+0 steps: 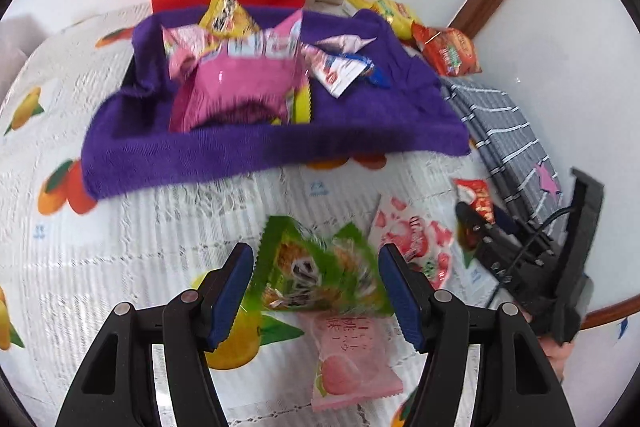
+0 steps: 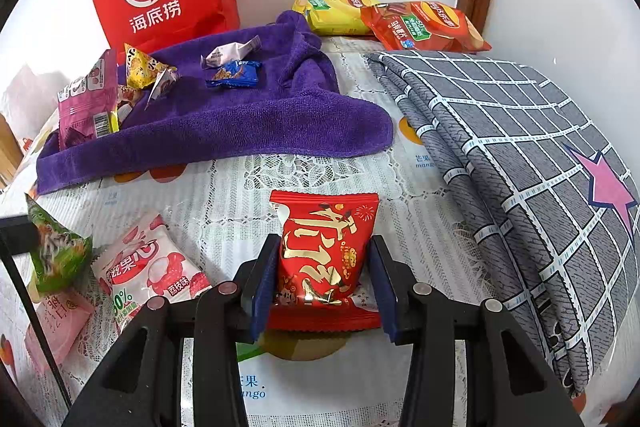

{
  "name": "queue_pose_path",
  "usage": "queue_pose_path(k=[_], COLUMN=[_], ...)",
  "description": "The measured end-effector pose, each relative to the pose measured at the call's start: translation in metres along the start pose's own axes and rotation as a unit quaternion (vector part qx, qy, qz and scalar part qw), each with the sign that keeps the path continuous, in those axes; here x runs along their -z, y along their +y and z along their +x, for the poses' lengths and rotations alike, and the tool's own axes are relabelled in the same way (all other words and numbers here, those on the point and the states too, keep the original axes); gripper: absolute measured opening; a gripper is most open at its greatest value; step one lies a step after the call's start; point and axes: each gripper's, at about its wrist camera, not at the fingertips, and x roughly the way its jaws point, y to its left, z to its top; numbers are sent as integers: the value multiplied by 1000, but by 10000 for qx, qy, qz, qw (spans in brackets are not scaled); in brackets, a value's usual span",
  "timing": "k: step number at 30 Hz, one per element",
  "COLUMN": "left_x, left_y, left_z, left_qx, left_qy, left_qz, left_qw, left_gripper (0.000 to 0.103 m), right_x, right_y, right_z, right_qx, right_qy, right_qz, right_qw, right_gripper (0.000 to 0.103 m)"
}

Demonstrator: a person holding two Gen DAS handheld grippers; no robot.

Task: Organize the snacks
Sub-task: 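Lift the red packet with the right tool while the left grasps a green packet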

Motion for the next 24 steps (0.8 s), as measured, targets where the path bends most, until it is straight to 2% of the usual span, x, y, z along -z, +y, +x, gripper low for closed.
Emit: queue_pose_path(k=[4,15,16,18,24], left_x=[6,9,8,8,8], left_y=[-1,-5,-4,-1,10], left_z=[15,26,26,24,12], left_qx=[177,115,115,151,184], left_qy=[88,-136,-144,-129,-162], left_qz=[21,128,114,73,-20], left_qw=[9998,9998,9998,9998,9997], left_gripper=[63,62,60,49,45], right_x=[0,1,1,1,1], right_y=[0,1,2,1,2], right_z=[0,0,0,0,0], right_qx=[-3,-28,-24,-18,13], right_qy=[-1,-5,-5,-5,-6], right_qz=[4,4,2,-2,-28], right_qw=[10000,10000,10000,10000,10000], right_gripper=[44,45,45,45,45])
